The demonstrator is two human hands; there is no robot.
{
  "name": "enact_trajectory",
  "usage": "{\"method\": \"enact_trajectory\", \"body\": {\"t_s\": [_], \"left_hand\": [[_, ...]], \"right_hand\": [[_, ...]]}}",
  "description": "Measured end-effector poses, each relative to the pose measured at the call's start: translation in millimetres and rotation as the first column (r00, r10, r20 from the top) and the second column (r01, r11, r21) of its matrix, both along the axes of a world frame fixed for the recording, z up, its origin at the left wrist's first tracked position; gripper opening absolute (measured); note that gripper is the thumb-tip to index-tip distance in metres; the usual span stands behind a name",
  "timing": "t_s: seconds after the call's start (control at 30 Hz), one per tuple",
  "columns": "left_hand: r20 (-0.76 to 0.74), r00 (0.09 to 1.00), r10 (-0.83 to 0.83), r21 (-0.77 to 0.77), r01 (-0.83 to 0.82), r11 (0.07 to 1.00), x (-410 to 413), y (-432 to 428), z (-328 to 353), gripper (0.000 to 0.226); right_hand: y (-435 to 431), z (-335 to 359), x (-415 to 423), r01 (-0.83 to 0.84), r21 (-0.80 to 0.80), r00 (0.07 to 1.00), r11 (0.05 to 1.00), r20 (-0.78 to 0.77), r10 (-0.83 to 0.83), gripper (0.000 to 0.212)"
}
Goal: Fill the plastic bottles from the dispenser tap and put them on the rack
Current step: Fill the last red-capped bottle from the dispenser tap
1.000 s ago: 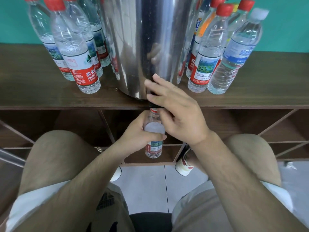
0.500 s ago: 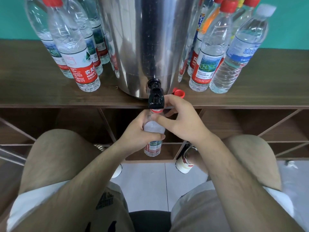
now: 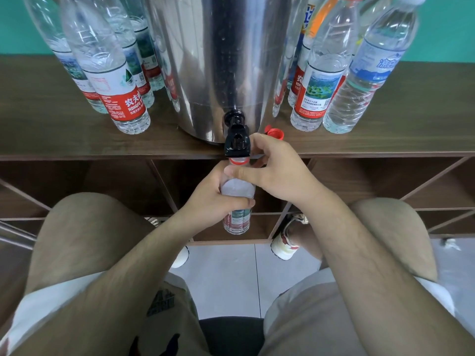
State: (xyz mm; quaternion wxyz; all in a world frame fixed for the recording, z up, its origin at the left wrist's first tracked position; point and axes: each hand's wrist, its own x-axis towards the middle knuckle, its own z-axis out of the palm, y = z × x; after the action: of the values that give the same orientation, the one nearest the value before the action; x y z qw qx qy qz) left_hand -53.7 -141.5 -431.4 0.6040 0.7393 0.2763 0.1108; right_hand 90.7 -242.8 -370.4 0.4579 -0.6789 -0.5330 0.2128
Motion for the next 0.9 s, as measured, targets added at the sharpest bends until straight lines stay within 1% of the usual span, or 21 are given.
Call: {"method": "enact_trajectory", "body": {"t_s": [0.1, 0.2, 0.3, 0.37, 0.5, 0.9], "left_hand": [[-0.008, 1.000, -0.022, 0.004, 0.022, 1.000, 3, 1, -3, 0.074], [-0.031, 0.999, -0.037, 0.002, 0.037, 0.999, 5, 1, -6, 0.079], [-0.059, 0.998, -0.039, 0.002, 0.039, 0.999, 5, -1, -9, 0.083], [-0.068, 0.997, -0.031, 0.005, 0.032, 0.999, 4, -2, -11, 0.080], [-0.084, 0.996, -0.034, 0.017, 0.036, 0.999, 3, -1, -13, 0.078], [-0.114, 0.993, -0.031, 0.031, 0.035, 0.999, 8, -2, -13, 0.078]], "right_hand": [[2, -7, 5, -0.006, -0.019, 1.000, 1.000, 0.029, 0.007, 0.029], [5, -14, 7, 0.005, -0.046, 0.999, 0.999, 0.048, -0.003, 0.035], [6, -19, 8, 0.012, -0.067, 0.999, 0.998, 0.035, -0.010, 0.029], [5, -21, 8, 0.010, -0.069, 1.000, 0.998, 0.005, -0.009, 0.027], [3, -21, 5, 0.003, -0.066, 1.000, 0.998, -0.013, -0.003, 0.027], [5, -22, 6, 0.014, -0.090, 1.000, 0.996, 0.012, -0.013, 0.030]]}}
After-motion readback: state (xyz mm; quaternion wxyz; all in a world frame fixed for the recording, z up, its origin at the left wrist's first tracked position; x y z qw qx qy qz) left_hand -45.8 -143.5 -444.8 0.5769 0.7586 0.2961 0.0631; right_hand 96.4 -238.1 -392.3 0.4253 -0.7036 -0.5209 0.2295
